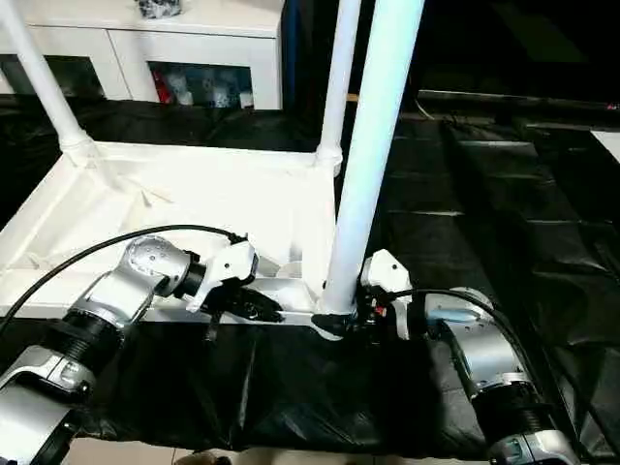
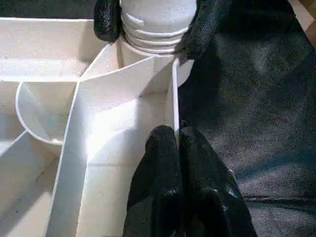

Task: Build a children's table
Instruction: Rotate leg to tighten

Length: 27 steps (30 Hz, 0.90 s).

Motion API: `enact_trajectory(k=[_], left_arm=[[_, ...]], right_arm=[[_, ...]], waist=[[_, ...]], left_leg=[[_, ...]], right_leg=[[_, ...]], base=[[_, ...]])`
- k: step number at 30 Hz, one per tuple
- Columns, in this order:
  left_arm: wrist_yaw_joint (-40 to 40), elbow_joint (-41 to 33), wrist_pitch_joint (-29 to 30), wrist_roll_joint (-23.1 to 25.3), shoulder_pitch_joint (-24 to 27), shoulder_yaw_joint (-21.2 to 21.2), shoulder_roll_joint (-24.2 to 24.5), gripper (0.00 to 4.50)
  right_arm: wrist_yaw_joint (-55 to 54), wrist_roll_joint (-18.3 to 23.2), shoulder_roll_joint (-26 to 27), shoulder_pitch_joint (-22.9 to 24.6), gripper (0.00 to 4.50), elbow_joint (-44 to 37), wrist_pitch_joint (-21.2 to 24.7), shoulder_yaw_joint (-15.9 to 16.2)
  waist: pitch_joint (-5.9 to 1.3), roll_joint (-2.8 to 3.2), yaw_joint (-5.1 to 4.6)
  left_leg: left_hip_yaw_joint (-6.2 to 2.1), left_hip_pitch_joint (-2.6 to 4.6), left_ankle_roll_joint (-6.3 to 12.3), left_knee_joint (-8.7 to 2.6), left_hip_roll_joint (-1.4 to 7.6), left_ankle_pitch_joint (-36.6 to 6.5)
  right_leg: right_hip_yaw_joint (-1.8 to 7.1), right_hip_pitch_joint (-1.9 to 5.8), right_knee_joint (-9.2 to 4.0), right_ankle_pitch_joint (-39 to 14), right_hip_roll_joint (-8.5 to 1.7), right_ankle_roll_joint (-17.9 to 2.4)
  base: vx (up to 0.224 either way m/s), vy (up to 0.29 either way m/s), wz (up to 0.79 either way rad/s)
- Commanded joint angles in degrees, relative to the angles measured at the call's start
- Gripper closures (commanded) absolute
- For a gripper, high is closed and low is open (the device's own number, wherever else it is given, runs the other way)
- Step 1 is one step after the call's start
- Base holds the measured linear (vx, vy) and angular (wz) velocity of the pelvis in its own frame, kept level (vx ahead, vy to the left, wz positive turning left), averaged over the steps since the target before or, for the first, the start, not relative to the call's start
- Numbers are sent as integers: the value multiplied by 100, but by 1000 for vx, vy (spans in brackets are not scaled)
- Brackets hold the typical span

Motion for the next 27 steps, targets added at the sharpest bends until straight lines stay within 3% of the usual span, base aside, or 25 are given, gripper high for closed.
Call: enact_trajectory(k=[1, 2, 3, 4, 5, 6, 8, 10, 14, 17, 19, 23, 27], left_arm=[[267, 66, 48, 120, -58, -96, -129, 450], [568, 139, 178, 158, -84, -57, -251, 450], [731, 163, 255, 169, -90, -43, -331, 450], [860, 164, 326, 188, -85, -45, -403, 450], [927, 158, 366, 199, -78, -50, -441, 450], [1089, 160, 440, 227, -74, -47, -529, 450], [1306, 163, 575, 240, -70, -25, -670, 450], [1744, 204, 794, 257, -97, 28, -969, 450], [2553, 410, 1000, 323, -234, 115, -1516, 450], [2685, 478, 891, 486, -263, -13, -1579, 450], [2693, 479, 877, 537, -244, -21, -1559, 450], [2569, 412, 852, 525, -212, 20, -1387, 450], [2222, 386, 653, 492, -190, 35, -1097, 450]], right_arm=[[-397, 79, 269, 124, 180, 35, 263, 52], [-939, -36, 500, 109, 180, 178, 208, -52], [-1393, -147, 678, 56, 180, 314, 192, -140], [-1767, -213, 845, 3, 181, 432, 190, -219], [-1997, -250, 950, -32, 181, 501, 204, -267], [-2288, -276, 1114, -79, 181, 589, 208, -321], [-2698, -318, 1339, -155, 181, 705, 235, -382], [-3360, -347, 1758, -308, 181, 907, 299, -475], [-4472, -632, 2366, -634, 181, 1375, 154, -468], [-4591, -830, 2460, -696, 181, 1437, -105, -348], [-4553, -863, 2443, -706, 125, 1424, -281, -334], [-4085, -676, 2327, -633, 102, 1246, -371, -438], [-3281, -507, 1833, -465, 67, 945, -458, -377]], waist=[[-336, -47, -16], [-331, -53, -19], [-300, -22, -42], [-283, -44, -63], [-282, -18, -81], [-274, -29, -133], [-265, 0, -194], [-263, -7, -270], [-272, -1, -340], [-266, -3, -319], [-272, 6, -308], [-275, 14, -309], [-294, 9, -296]], left_leg=[[-98, 106, 372, -361, 287, -1027], [-101, 107, 343, -366, 284, -1049], [-105, 123, 233, -392, 272, -1266], [-123, 151, 87, -414, 259, -1545], [-137, 153, 15, -423, 256, -1632], [-162, 143, -86, -450, 254, -1761], [-180, 159, -165, -464, 261, -1934], [-194, 154, -220, -477, 244, -2092], [-196, 152, -225, -473, 226, -2160], [-189, 158, -143, -465, 222, -2165], [-184, 150, -95, -468, 227, -2119], [-180, 141, -52, -473, 230, -2136], [-162, 120, 38, -460, 235, -1924]], right_leg=[[221, 205, -343, -563, -395, -1522], [221, 205, -354, -627, -399, -1512], [226, 168, -397, -977, -401, -1462], [226, 160, -451, -1493, -416, -1349], [232, 162, -462, -1694, -427, -1295], [226, 161, -488, -2002, -425, -1176], [229, 133, -517, -2159, -414, -1087], [223, 118, -527, -2265, -404, -1063], [225, 105, -554, -2165, -398, -1052], [237, 95, -582, -2183, -399, -1006], [242, 101, -578, -2070, -397, -995], [238, 114, -564, -1942, -384, -1044], [247, 145, -529, -1555, -386, -1132]], base=[[0, 0, 0], [0, 0, 0], [0, 0, 0], [0, 0, 0], [0, 0, 0], [0, 0, 0], [0, 0, 0], [0, 0, 0], [0, 0, 0], [0, 0, 0], [0, 0, 0], [0, 0, 0], [0, 0, 0]])
